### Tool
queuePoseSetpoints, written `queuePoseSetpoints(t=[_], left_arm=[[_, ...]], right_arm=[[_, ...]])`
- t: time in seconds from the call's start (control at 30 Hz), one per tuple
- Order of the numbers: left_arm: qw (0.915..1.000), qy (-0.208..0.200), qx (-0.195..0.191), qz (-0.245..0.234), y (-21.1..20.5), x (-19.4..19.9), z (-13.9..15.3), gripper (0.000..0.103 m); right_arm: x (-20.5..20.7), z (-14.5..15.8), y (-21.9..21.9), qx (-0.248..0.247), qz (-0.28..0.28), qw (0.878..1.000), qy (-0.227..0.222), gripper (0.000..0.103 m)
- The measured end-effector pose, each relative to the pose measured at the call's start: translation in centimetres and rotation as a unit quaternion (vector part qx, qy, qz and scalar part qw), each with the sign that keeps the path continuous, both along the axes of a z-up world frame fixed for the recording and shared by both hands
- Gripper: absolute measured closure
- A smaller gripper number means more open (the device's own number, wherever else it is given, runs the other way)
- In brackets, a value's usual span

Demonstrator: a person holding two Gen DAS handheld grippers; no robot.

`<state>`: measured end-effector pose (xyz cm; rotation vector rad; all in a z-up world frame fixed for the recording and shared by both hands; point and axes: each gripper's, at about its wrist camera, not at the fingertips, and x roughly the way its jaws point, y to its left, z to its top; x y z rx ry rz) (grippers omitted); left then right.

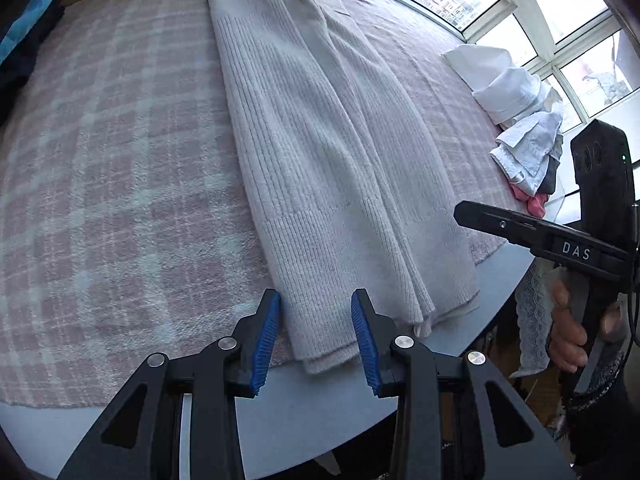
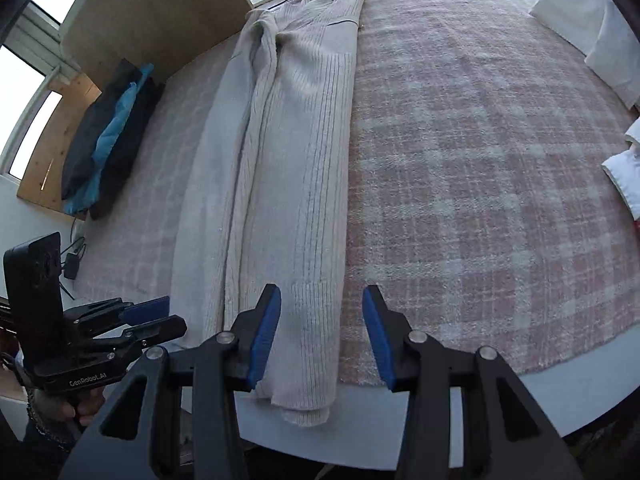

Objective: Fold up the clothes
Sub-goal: 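Move both tools to the hem end of the folded cardigan strip, then grasp the cardigan hem with both tools and lift it toward the collar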

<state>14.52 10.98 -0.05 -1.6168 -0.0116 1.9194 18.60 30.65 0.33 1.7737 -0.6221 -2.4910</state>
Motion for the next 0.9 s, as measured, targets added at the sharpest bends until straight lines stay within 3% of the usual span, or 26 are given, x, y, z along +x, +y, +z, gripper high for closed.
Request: queuePoseSetpoints(t=[0.07, 0.1, 0.2, 0.23, 0.37, 0.47, 0.57, 0.67, 0.73, 0.9], left_arm=[[0.9998, 0.018, -0.002, -0.002, 0.4, 0.3, 0.0, 0.074], [0.9997, 0.026, 0.002, 0.000, 0.5, 0.3, -0.1, 0.093], [0.9995, 0.021, 0.023, 0.004, 0.1, 0.1, -0.2, 0.097], [0.9995, 0.020, 0.025, 0.006, -0.2, 0.0, 0.0, 0.097], [0.9985, 0.054, 0.008, 0.002, -2.5, 1.0, 2.1, 0.097], [0.9990, 0.045, -0.003, -0.001, -3.0, 0.9, 1.5, 0.097], [0.9999, 0.016, -0.005, -0.001, -2.4, 0.5, -0.1, 0.096], [0.9995, 0.022, -0.019, -0.010, -1.9, 0.9, 0.1, 0.093], [0.9996, 0.022, -0.012, -0.008, -2.3, 0.8, 0.5, 0.081], [0.9996, 0.019, -0.012, -0.016, -1.9, 0.4, 0.0, 0.079]], right_arm=[[-0.2, -0.8, 0.1, -0.006, -0.002, 1.000, -0.006, 0.061], [-0.3, -1.3, 0.3, -0.018, -0.007, 1.000, -0.008, 0.061], [-0.6, -2.2, 1.0, -0.057, -0.022, 0.998, 0.000, 0.070], [-0.6, -2.5, 1.3, -0.076, -0.031, 0.997, 0.002, 0.085], [1.5, -3.7, 4.6, -0.188, -0.128, 0.974, 0.015, 0.089], [2.9, -5.7, 5.4, -0.233, -0.162, 0.959, 0.011, 0.089], [2.6, -5.0, 4.9, -0.209, -0.137, 0.968, 0.013, 0.083], [3.0, -3.3, 4.3, -0.181, -0.101, 0.978, 0.006, 0.071], [4.0, -2.3, 4.3, -0.167, -0.083, 0.982, 0.015, 0.071], [6.1, -2.4, 3.3, -0.160, -0.037, 0.986, 0.002, 0.070]])
